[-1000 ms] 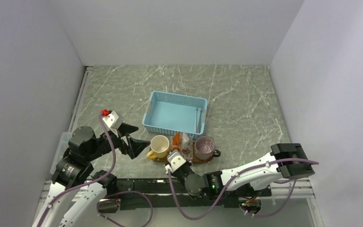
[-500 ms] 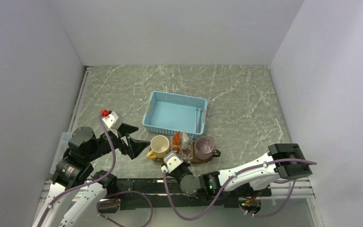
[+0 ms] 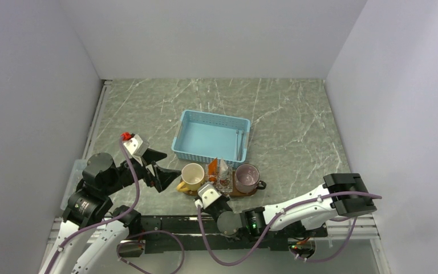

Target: Prepare toiletry sets of a toothbrush and toothpaste on the tray

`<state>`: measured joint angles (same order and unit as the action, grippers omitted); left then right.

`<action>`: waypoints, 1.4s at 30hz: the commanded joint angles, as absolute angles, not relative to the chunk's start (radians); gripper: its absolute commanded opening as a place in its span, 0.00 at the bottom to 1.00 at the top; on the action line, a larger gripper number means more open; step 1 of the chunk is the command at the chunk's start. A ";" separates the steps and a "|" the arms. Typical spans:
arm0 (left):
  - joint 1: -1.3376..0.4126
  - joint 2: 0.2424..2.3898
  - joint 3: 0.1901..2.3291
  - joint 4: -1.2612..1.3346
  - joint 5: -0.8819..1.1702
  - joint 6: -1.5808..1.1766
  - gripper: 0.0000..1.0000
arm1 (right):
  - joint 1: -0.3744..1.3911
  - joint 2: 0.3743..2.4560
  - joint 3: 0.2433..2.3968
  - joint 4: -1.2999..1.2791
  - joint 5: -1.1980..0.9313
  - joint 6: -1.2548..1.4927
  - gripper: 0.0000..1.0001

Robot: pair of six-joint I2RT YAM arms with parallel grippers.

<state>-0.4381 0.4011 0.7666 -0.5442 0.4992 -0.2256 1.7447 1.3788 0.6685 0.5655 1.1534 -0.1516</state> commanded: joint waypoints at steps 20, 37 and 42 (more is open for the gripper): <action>-0.439 0.400 0.767 -0.528 0.494 -0.215 0.99 | 1.787 1.310 0.707 0.614 1.190 -0.209 0.35; -0.439 0.400 0.767 -0.529 0.492 -0.212 0.99 | 1.781 1.128 0.837 0.491 1.203 -0.293 0.46; -0.438 0.406 0.770 -0.534 0.479 -0.211 0.99 | 1.619 1.099 1.026 -0.017 1.100 0.041 0.46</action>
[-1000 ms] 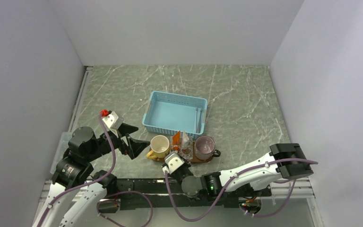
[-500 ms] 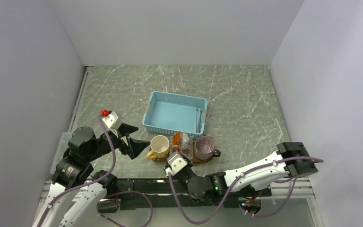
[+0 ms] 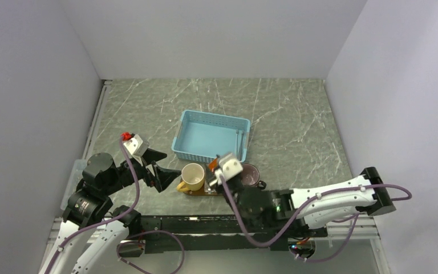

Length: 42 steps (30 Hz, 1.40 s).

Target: Prepare toiletry sets of a toothbrush and toothpaste on the tray

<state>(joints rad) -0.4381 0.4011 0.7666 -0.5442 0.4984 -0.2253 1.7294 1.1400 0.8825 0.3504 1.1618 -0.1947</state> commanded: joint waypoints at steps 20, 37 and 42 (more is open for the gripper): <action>-0.435 0.450 0.777 -0.551 0.439 -0.210 0.99 | 0.938 1.411 1.540 -0.739 0.536 0.400 0.53; -0.432 0.465 0.776 -0.554 0.434 -0.214 0.99 | 0.706 1.715 1.583 -0.759 0.296 0.498 0.53; -0.433 0.474 0.776 -0.554 0.430 -0.213 0.99 | 0.681 1.808 1.587 -0.743 0.286 0.512 0.50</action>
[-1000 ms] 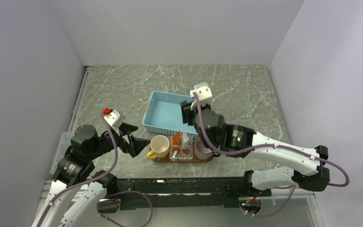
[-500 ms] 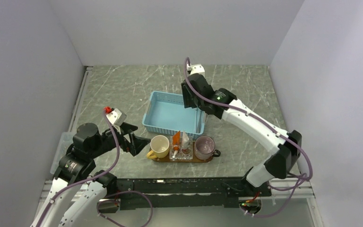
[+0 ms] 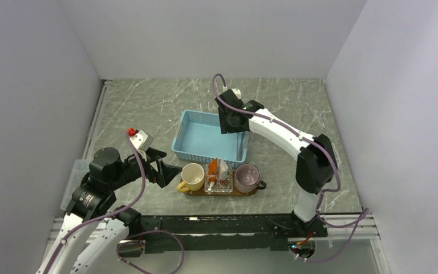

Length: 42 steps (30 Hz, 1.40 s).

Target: Prepare toiletry sets of a toothbrush and toothpaste on the tray

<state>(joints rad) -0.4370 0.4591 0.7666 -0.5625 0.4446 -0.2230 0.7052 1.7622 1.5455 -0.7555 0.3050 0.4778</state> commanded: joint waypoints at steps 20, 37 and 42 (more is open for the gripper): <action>-0.432 0.509 0.777 -0.558 0.433 -0.212 0.99 | 0.618 2.087 1.660 -0.741 0.299 0.517 0.46; -0.433 0.514 0.780 -0.561 0.420 -0.211 0.99 | 0.600 2.161 1.693 -0.763 0.276 0.513 0.46; -0.433 0.514 0.780 -0.561 0.420 -0.211 0.99 | 0.601 2.153 1.660 -0.725 0.191 0.501 0.44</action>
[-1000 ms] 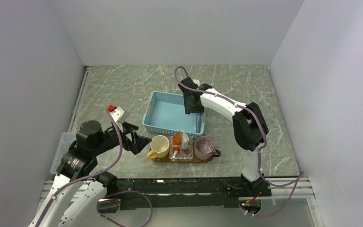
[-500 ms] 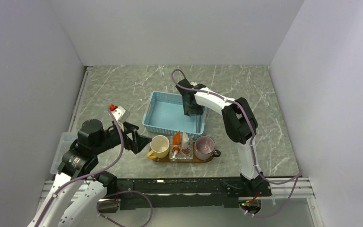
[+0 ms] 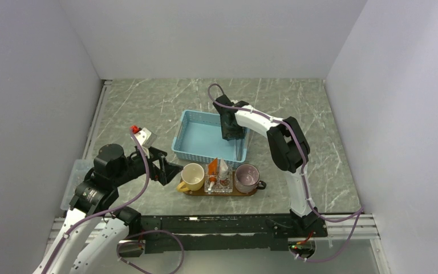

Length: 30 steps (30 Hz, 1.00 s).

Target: Prepare toiletry sets of a toothbrush and toothpaste on the tray

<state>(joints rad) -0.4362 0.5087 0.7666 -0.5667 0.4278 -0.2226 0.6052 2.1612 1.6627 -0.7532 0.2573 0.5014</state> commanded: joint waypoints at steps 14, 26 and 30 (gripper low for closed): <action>-0.433 0.512 0.780 -0.560 0.421 -0.211 0.99 | 0.600 2.166 1.647 -0.724 0.179 0.474 0.21; -0.433 0.508 0.781 -0.562 0.417 -0.210 0.99 | 0.620 2.229 1.657 -0.753 0.237 0.451 0.15; -0.433 0.511 0.781 -0.563 0.416 -0.209 1.00 | 0.624 2.230 1.647 -0.748 0.242 0.452 0.00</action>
